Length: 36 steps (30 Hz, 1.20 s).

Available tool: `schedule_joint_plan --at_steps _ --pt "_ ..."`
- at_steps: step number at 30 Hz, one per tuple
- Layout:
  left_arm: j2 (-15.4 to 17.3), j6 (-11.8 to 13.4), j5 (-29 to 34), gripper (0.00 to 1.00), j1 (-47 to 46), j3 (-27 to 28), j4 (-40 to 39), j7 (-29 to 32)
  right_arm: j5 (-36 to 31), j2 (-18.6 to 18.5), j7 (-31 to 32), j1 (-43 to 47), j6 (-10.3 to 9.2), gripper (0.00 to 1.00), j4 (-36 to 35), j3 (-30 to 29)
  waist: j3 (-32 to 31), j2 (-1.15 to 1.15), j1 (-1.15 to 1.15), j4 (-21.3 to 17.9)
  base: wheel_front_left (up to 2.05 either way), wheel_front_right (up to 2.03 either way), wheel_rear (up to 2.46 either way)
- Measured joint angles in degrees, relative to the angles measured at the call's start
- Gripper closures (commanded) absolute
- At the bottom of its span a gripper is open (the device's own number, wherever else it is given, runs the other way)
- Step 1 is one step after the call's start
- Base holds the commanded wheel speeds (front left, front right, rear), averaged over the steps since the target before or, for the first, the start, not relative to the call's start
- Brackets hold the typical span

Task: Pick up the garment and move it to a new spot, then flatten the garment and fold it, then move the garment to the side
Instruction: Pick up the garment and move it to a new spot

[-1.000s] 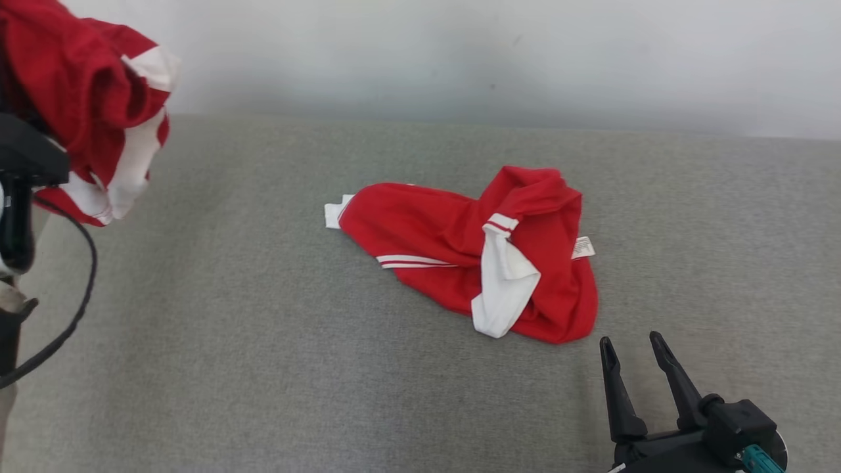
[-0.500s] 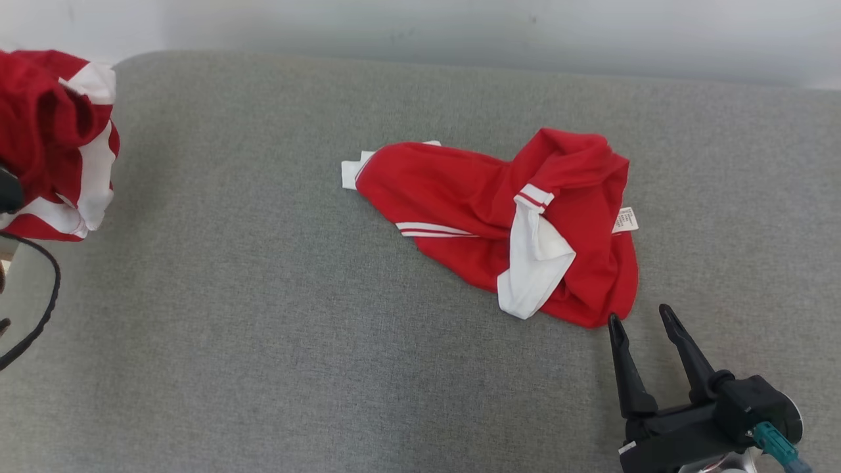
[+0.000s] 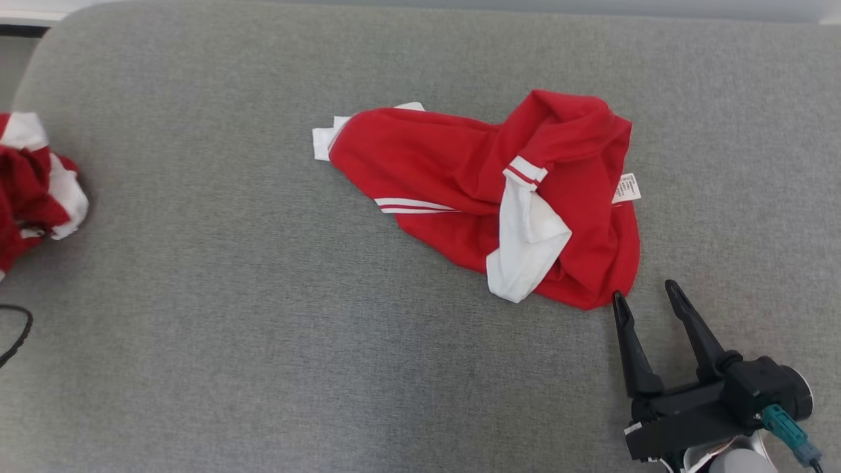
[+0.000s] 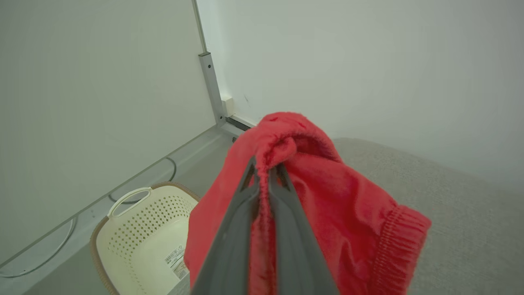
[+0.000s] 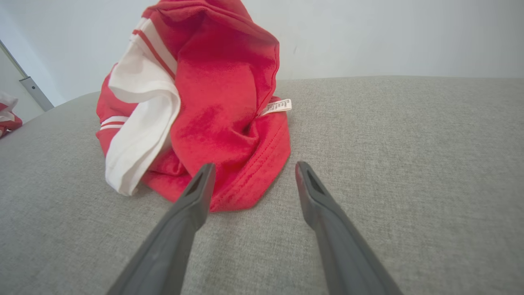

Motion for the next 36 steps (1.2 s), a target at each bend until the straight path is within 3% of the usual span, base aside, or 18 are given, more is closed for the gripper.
schedule_joint_plan --at_steps 4,9,10,11,12,16,21,27,31,36 --pt "-0.03 1.56 -0.46 1.0 -0.07 0.62 4.41 0.02 -0.03 -0.01 0.0 -0.87 0.0 0.0 -0.15 0.16 1.0 0.0 0.0 -0.89 0.0 0.0 0.0" --pt "-0.01 0.63 -1.65 1.0 -0.21 0.84 7.5 0.08 -0.05 0.42 0.0 -0.96 -0.01 0.0 -0.08 0.15 1.42 0.0 -0.01 -2.1 0.0 0.0 0.0" --pt "0.09 0.34 -1.65 0.74 -0.23 0.85 7.86 0.0 -0.05 0.55 0.0 -1.0 0.0 0.0 0.01 0.2 1.39 0.0 -0.01 -2.31 0.0 0.0 0.0" --pt "0.37 0.18 -1.64 0.4 -0.21 0.86 8.25 -0.19 -0.04 0.99 0.0 -1.09 0.0 0.0 0.14 0.19 1.15 0.0 -0.01 -2.71 0.0 0.0 0.0" --pt "0.62 -0.23 -1.56 0.0 -0.18 0.82 8.14 -0.42 -0.03 1.2 0.0 -1.13 0.0 0.0 0.16 0.2 0.96 0.0 0.0 -2.89 0.0 0.0 0.0" --pt "1.6 -1.82 -0.05 0.0 0.57 0.26 5.92 -0.66 0.02 2.21 0.0 -1.15 0.0 0.0 0.52 0.1 -0.4 0.0 -0.01 -3.63 0.0 0.0 0.0" --pt "1.66 -2.69 2.1 0.0 3.96 0.29 -2.24 -0.75 0.8 3.71 0.0 -0.83 0.0 0.0 0.83 -0.16 -3.14 0.0 -0.02 -4.8 0.0 0.0 0.0" --pt "-3.71 -6.22 0.68 0.0 10.99 0.78 -10.68 -0.76 3.11 5.79 0.0 1.27 -0.01 0.0 1.35 -1.74 -7.84 0.0 -0.02 -6.42 0.0 0.0 0.0" --pt "-4.97 -8.4 -0.3 0.0 16.65 0.6 -16.0 -0.77 3.56 6.15 0.0 2.06 -0.01 0.0 1.36 -2.25 -11.49 -0.02 -0.02 -7.8 0.0 0.0 0.0" --pt "-6.41 -8.68 2.13 0.0 25.12 0.44 -26.08 -0.77 3.96 5.99 0.0 3.91 -0.01 0.0 1.78 -1.12 -16.03 -0.02 -0.03 -10.01 0.0 0.0 0.0"
